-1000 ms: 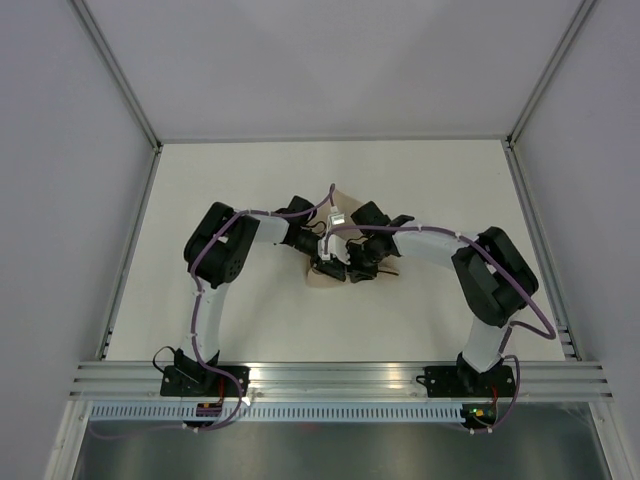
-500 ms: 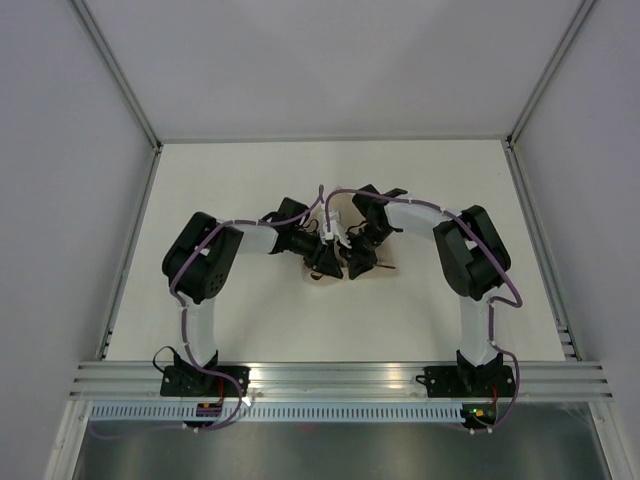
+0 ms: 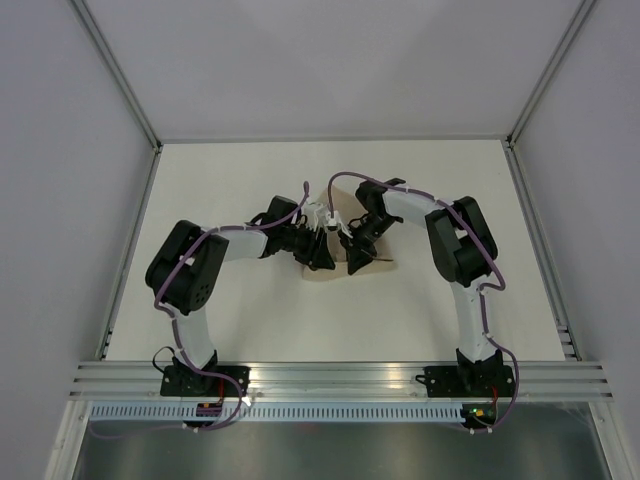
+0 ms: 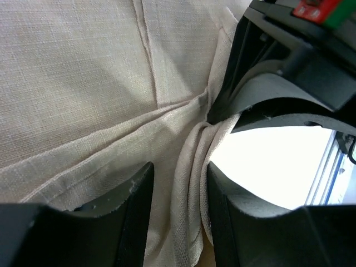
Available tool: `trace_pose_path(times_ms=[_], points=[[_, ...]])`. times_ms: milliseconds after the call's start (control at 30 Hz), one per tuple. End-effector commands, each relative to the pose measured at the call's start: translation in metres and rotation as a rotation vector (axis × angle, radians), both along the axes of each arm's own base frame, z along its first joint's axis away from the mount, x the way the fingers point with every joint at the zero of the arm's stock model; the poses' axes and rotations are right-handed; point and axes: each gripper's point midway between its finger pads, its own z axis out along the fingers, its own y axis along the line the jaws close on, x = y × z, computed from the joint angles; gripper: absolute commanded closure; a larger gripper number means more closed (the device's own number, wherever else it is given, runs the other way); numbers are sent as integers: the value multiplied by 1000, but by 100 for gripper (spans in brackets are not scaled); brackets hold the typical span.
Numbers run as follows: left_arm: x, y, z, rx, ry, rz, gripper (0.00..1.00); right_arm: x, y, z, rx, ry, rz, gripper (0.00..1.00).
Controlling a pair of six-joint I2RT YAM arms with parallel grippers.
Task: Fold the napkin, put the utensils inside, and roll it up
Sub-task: Roll the napkin with the utensil
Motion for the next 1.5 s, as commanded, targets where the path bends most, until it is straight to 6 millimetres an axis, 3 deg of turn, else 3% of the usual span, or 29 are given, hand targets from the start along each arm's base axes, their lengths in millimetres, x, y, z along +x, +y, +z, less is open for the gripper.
trace_pose_path(times_ms=[0, 133, 167, 233, 267, 400, 533, 633, 867, 1033, 1067, 1200, 1467], points=[[24, -20, 70, -146, -255, -70, 52, -24, -37, -31, -213, 179, -48, 80], [31, -14, 84, -144, -345, -12, 52, -26, -38, -33, -225, 205, -50, 81], [37, -12, 98, -149, -401, 11, 52, -25, -38, -32, -225, 208, -52, 81], [39, -6, 107, -141, -457, 46, 51, -27, -39, -34, -234, 224, -51, 81], [44, -1, 124, -143, -521, 82, 51, -26, -39, -34, -237, 226, -54, 81], [49, 12, 149, -132, -634, 151, 48, -24, -39, -37, -249, 235, -64, 81], [45, 19, 166, -121, -726, 172, 48, -22, -38, -39, -259, 247, -76, 81], [30, 16, 171, -69, -866, 153, 48, -22, -39, -41, -271, 261, -80, 81], [-14, -19, 141, 180, -1080, 56, 47, -21, -40, -44, -282, 284, -92, 82], [-32, -34, 102, 279, -1109, -59, 45, -18, -40, -45, -280, 292, -103, 82], [-35, -40, 86, 321, -1108, -91, 45, -18, -40, -45, -281, 293, -102, 82], [-37, -54, 57, 402, -1146, -171, 44, -17, -41, -44, -279, 298, -108, 82], [-28, -62, 34, 470, -1200, -243, 34, -18, -42, -45, -284, 314, -105, 83]])
